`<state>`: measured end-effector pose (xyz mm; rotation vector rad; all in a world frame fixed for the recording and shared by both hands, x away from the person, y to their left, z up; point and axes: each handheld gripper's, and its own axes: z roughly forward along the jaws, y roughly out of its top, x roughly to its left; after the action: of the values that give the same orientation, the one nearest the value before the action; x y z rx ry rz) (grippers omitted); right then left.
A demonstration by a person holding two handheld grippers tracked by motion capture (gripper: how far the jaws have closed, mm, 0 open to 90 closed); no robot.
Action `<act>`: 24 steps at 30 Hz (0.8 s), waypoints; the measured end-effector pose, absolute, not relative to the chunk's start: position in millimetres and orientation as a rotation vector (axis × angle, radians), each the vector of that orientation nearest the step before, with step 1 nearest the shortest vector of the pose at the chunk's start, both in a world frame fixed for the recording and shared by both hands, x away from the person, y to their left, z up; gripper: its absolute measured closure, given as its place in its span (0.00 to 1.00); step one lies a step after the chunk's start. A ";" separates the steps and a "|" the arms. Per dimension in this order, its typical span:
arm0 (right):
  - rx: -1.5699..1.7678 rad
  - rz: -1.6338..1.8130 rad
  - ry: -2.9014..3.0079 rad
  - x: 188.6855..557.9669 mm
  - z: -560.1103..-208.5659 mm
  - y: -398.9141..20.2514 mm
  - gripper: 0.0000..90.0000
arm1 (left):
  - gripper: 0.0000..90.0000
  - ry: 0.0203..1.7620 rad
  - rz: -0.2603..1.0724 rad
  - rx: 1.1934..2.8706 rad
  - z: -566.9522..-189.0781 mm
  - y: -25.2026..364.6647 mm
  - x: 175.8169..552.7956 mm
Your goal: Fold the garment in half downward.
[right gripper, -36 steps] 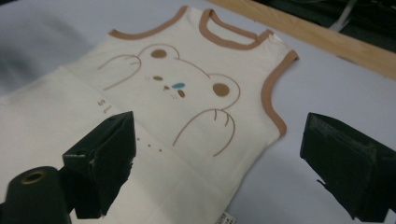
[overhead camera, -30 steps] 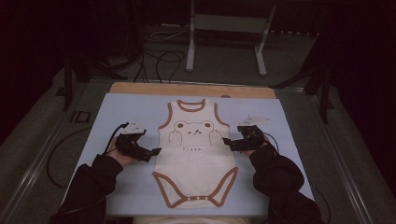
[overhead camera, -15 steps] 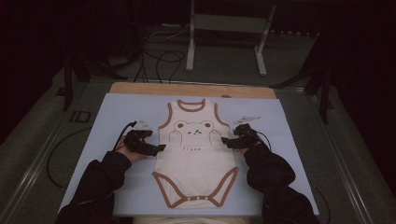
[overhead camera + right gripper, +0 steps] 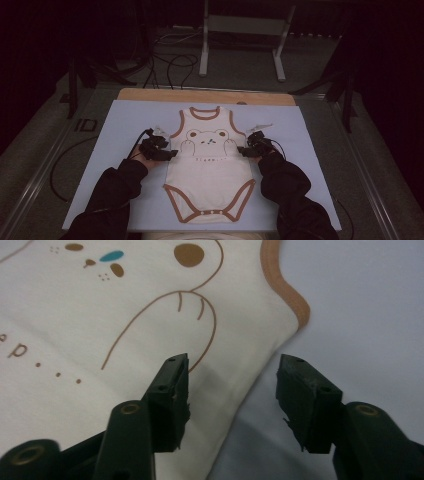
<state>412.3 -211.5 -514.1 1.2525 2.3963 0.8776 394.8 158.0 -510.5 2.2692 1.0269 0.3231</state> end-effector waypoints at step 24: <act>1.172 0.785 2.504 414.7 -507.8 -199.2 1.00 | 0.99 1.046 0.212 2.273 -510.6 147.5 404.1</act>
<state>414.7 -199.2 -507.8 1.1719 2.5038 0.7850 404.1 147.5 -510.6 2.2727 1.0455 0.2121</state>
